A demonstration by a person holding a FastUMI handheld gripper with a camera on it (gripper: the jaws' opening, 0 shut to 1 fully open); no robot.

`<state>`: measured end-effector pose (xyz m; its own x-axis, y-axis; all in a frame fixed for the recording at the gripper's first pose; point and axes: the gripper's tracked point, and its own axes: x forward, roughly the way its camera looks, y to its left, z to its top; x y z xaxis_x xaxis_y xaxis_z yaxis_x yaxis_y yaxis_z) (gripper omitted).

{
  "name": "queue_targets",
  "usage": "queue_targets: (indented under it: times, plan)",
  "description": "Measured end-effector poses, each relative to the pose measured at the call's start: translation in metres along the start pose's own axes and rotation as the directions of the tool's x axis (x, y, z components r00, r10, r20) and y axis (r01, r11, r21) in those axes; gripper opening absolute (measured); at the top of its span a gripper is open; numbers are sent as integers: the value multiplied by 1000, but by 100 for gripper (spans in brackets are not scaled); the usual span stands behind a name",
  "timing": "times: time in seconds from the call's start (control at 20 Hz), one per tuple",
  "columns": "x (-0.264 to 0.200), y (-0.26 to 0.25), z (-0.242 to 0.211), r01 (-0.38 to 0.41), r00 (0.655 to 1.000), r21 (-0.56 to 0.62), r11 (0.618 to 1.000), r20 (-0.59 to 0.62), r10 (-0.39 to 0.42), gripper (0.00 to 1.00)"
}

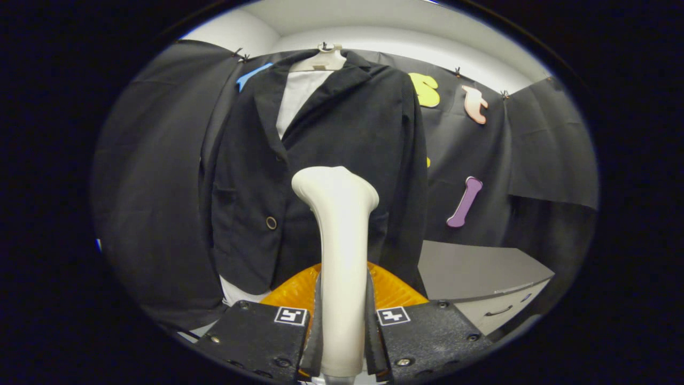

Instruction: Iron the clothes twice with a garment steamer, once on the left side and once on the right side.

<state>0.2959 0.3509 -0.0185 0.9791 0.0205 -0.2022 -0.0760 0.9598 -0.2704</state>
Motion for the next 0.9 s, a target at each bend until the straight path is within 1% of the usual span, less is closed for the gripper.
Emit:
queue_targets:
  times: [0.15, 0.35, 0.75, 0.9]
  plan:
    - [-1, 2, -17, -1, 999, -5, 1000, -33, 1, 34]
    - [-2, 9, -51, -8, 995, -8, 1000, -95, 7, 34]
    - [-1, 15, -106, -3, 977, 17, 1000, -215, 7, 34]
    - [-3, 15, -126, 4, 968, 10, 1000, -249, -1, 34]
